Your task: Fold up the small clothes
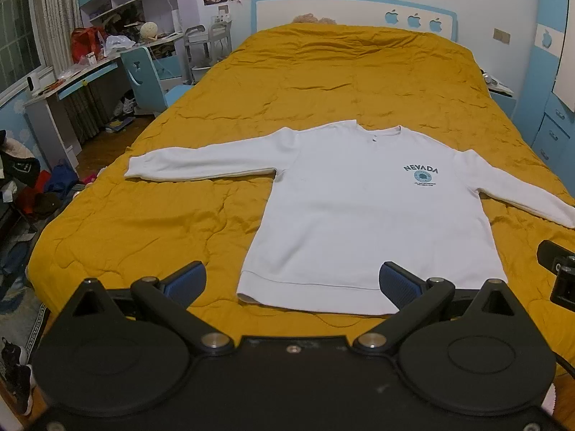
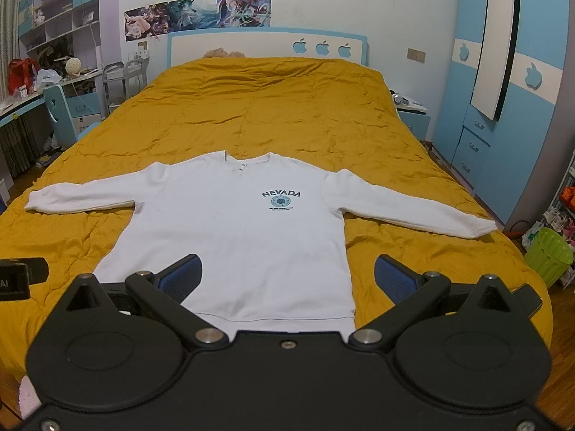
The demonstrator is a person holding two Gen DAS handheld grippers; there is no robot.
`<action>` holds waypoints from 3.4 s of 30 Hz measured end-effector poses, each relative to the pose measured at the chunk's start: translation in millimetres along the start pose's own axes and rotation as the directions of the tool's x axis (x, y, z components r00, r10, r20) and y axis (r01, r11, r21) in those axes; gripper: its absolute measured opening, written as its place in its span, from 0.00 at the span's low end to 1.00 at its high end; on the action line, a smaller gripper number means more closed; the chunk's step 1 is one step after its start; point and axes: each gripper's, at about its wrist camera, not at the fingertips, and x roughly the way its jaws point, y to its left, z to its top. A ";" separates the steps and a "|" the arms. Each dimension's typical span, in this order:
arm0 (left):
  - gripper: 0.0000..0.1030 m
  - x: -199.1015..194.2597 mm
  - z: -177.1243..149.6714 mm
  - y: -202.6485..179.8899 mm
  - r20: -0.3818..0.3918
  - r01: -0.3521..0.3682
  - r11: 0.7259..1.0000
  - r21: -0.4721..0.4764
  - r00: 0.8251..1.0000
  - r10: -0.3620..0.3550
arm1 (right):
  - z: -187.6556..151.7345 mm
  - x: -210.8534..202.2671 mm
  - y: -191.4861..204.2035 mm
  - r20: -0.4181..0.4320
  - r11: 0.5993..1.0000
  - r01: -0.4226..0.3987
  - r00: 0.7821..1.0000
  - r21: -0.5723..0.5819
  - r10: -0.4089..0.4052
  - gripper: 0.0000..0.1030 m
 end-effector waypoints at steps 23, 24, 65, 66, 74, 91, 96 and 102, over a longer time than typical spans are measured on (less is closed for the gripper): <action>1.00 2.2 -1.6 -2.1 -0.006 -0.009 1.000 0.000 1.000 0.009 | -2.5 2.3 0.9 -0.003 1.000 -0.001 1.000 0.001 0.001 1.00; 1.00 2.3 -1.6 -2.1 -0.007 -0.008 1.000 0.001 1.000 0.008 | -2.3 2.2 0.9 -0.003 1.000 -0.001 1.000 0.001 0.001 1.00; 1.00 249.6 87.6 282.9 0.134 0.058 0.843 -0.535 0.991 0.017 | 43.6 199.2 59.5 -0.056 0.998 -0.055 0.997 0.013 0.055 1.00; 1.00 268.1 90.2 303.4 0.150 0.058 0.818 -0.573 0.988 0.035 | 43.1 207.9 65.5 -0.060 0.999 -0.047 0.997 0.001 0.047 1.00; 1.00 404.2 88.7 416.3 0.138 0.072 0.578 -0.813 0.988 0.070 | 42.3 265.5 108.8 -0.112 0.996 -0.031 0.994 -0.083 0.022 1.00; 0.18 494.4 82.8 462.0 0.200 0.173 0.410 -0.896 0.980 0.024 | 37.0 312.7 142.5 -0.111 0.991 -0.077 0.992 -0.114 0.065 1.00; 0.04 483.6 79.8 458.2 0.240 0.211 0.407 -0.889 0.971 0.022 | 34.0 317.8 139.3 -0.127 0.991 -0.084 0.989 -0.105 0.071 1.00; 0.04 447.4 114.4 434.1 0.350 0.303 0.475 -0.826 0.937 0.012 | 32.4 319.9 123.1 -0.131 0.994 -0.076 0.989 -0.076 0.065 1.00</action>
